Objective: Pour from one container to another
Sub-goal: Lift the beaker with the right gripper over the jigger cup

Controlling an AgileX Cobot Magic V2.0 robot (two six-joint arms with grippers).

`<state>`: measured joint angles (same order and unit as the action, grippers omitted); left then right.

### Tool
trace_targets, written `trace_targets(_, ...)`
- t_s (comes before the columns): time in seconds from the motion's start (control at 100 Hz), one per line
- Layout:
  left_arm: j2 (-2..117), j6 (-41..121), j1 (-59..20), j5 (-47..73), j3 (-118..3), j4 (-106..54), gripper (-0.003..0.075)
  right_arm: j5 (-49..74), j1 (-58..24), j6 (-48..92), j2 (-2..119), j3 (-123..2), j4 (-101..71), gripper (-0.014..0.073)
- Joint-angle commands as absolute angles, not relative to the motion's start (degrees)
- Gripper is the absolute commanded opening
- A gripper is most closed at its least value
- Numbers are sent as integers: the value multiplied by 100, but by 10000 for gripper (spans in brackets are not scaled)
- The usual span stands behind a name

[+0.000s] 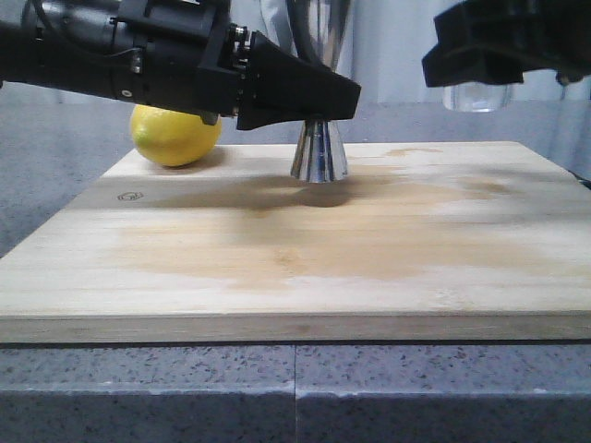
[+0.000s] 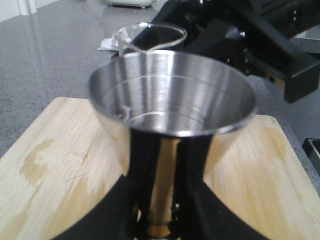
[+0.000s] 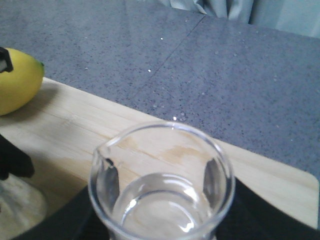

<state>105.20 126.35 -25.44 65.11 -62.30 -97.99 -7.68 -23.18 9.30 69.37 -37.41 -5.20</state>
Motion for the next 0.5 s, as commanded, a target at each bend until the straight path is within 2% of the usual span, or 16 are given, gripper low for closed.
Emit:
trace_targets(0.0,10253,12652,-2536,6904,-6400,-10151,22,-589,-2281,936,6745,-4301,-258,288)
trace_targets(0.22,10253,12652,-2536,6904,-6400,-10151,22,598,-2281,946,6745,-5242,192,288)
trace_targets(0.49,10253,12652,-2536,6904,-6400,-10151,22,1332,-2479,1285,6745,-5933,370,288)
